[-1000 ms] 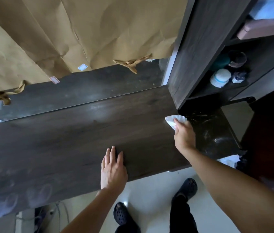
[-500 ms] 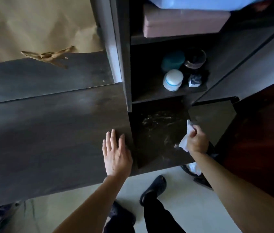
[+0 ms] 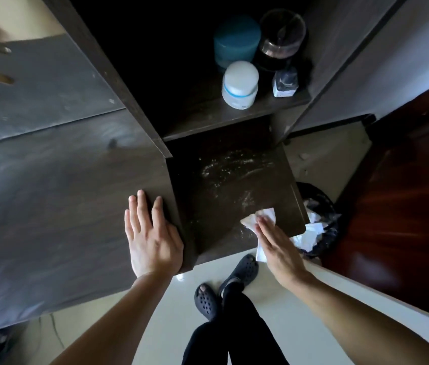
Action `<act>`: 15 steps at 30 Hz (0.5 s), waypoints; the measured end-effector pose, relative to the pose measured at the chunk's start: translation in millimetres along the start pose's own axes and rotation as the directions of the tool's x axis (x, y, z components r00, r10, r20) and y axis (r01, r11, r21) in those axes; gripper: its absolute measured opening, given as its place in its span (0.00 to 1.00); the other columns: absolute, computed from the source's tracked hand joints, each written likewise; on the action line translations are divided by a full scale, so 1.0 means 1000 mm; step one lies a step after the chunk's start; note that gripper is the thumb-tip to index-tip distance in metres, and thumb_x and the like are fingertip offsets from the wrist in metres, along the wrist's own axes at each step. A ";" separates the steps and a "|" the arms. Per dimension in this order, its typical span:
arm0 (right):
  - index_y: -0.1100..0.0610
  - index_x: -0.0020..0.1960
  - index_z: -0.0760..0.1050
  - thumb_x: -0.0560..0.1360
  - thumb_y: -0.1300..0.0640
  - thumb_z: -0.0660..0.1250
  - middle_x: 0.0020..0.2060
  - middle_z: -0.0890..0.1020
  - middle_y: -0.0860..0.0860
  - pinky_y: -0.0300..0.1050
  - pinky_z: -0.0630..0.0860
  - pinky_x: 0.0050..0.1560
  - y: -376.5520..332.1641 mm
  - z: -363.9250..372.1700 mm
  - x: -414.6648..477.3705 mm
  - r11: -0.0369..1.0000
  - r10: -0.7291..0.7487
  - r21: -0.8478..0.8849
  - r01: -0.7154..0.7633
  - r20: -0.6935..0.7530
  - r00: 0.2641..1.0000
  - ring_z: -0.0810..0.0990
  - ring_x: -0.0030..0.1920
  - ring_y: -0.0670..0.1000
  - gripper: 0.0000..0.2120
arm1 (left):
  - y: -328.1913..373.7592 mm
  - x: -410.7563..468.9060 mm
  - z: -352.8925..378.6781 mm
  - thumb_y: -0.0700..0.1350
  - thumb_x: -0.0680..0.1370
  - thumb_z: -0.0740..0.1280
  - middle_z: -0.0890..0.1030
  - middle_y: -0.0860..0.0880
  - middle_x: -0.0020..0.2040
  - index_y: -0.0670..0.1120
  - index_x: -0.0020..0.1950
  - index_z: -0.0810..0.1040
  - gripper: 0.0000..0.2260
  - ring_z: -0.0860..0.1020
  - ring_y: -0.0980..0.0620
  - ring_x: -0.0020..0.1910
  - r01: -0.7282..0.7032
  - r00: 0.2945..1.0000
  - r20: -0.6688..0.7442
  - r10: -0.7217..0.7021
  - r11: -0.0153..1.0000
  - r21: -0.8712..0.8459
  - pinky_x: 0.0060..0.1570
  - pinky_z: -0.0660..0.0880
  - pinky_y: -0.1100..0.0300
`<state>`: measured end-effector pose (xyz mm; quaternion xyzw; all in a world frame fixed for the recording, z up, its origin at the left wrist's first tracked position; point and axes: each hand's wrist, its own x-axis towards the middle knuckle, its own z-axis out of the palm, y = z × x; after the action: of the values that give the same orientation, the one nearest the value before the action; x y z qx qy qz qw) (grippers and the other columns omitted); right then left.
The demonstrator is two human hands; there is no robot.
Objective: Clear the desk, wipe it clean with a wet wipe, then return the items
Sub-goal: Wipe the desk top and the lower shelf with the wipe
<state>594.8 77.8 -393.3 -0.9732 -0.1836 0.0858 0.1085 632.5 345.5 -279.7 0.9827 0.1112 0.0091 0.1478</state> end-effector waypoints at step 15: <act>0.65 0.70 0.67 0.67 0.74 0.56 0.70 0.68 0.60 0.50 0.63 0.72 -0.016 0.012 0.018 0.996 -0.093 -0.001 0.093 0.013 0.996 0.65 0.71 0.59 0.30 | -0.007 -0.001 0.009 0.43 0.74 0.53 0.61 0.34 0.74 0.38 0.69 0.67 0.24 0.55 0.35 0.74 -0.040 0.999 -0.032 0.041 0.999 0.021 0.74 0.52 0.42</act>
<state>602.9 101.5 -402.8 -0.9632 -0.2294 0.0868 0.1103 630.7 348.8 -290.5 0.9859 0.0939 0.0267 0.1360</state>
